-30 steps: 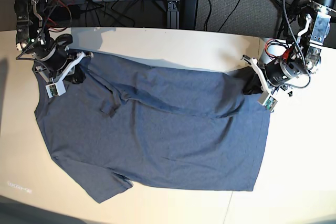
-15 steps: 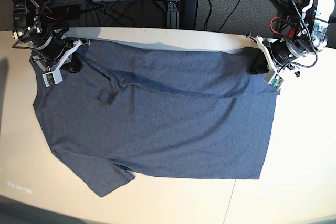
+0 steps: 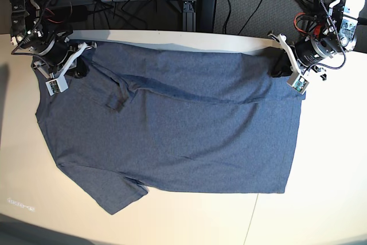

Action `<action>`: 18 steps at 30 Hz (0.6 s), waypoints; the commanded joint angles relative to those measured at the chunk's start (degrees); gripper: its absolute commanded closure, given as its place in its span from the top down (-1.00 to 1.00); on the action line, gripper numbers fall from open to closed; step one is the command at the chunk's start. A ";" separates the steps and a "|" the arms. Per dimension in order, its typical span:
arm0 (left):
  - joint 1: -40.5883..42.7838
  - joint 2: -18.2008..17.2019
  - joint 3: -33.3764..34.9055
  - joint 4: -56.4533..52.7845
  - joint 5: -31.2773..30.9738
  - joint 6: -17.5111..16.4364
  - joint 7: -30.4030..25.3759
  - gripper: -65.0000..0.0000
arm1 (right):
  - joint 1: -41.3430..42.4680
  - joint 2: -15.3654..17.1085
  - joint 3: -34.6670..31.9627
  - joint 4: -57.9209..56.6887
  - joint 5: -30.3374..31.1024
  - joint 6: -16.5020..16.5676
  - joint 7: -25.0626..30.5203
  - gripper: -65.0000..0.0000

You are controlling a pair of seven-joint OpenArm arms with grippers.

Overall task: Fold the T-shirt properly
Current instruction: 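Drag the held shoulder edge back toward the collar side with both grippers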

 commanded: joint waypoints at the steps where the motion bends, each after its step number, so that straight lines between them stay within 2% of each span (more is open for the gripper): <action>1: 1.49 -0.63 0.31 -0.33 2.43 -0.26 6.29 -1.00 | -0.87 1.86 0.17 -0.24 -1.95 0.44 -4.52 -1.00; 7: 3.08 -0.66 0.31 1.99 2.49 -0.28 6.25 -1.00 | -0.85 4.98 0.17 -0.24 -1.92 0.44 -4.50 -1.00; 18: 3.02 -0.63 -0.02 4.13 3.37 -0.26 5.77 -1.00 | -0.85 4.96 0.17 -0.26 -1.92 0.44 -4.48 -1.00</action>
